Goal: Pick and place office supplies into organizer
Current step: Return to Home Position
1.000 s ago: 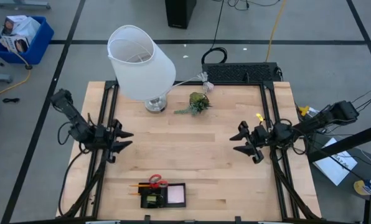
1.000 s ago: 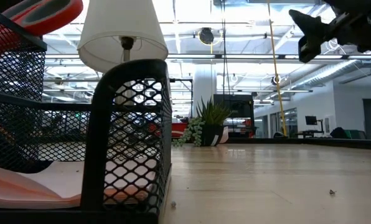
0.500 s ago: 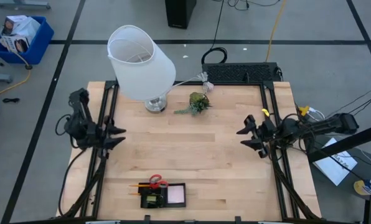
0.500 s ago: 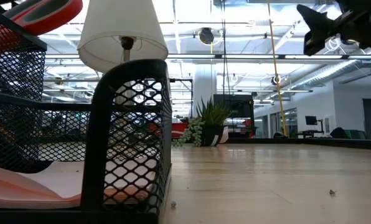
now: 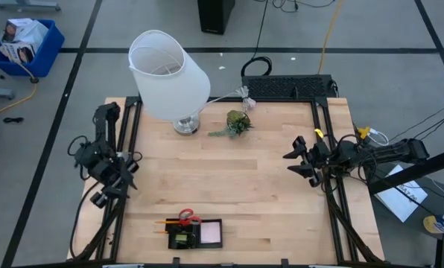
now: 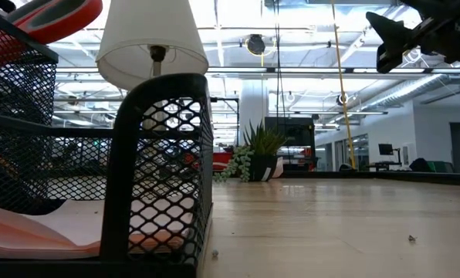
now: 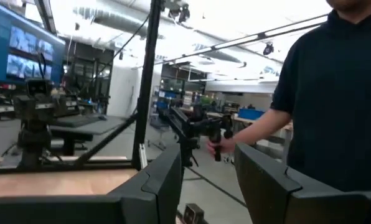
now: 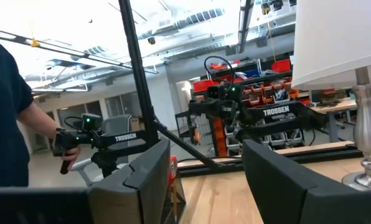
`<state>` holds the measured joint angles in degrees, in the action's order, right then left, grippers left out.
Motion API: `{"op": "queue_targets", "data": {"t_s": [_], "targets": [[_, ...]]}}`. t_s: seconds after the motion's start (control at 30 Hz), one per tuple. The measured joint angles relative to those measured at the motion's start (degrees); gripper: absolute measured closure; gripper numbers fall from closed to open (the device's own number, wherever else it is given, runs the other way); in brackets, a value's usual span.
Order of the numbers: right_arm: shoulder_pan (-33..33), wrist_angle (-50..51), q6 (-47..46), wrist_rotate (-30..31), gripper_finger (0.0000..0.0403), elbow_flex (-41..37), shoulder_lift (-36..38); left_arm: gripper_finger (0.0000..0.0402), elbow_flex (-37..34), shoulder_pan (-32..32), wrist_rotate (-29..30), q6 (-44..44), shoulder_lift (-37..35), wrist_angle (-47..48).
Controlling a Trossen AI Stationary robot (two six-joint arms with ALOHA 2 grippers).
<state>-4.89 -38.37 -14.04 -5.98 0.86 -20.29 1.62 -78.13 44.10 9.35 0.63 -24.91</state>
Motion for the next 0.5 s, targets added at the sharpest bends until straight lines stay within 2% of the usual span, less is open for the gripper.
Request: {"op": "queue_targets", "data": {"t_s": [0.1, 0.27, 0.43, 0.5], "targets": [[0.02, 0.08, -0.25, 0.2, 0.0209, -0.02, 0.0, 0.025, -0.01, 0.67, -0.95, -1.48, 0.02, 0.8], [0.02, -0.29, -0.24, 1.23, 0.0209, -0.02, 0.0, 0.025, -0.02, 4.65, -6.81, -4.16, 0.04, 0.51], [0.04, -0.22, -0.24, 4.13, 0.0209, -0.02, 0.0, 0.025, -0.02, 13.08, -7.46, -5.03, 0.04, 3.41], [0.07, 0.05, -0.16, 4.68, 0.0209, -0.04, -0.02, 0.025, -0.02, 17.28, -10.31, -5.3, 0.04, 3.8]]}}
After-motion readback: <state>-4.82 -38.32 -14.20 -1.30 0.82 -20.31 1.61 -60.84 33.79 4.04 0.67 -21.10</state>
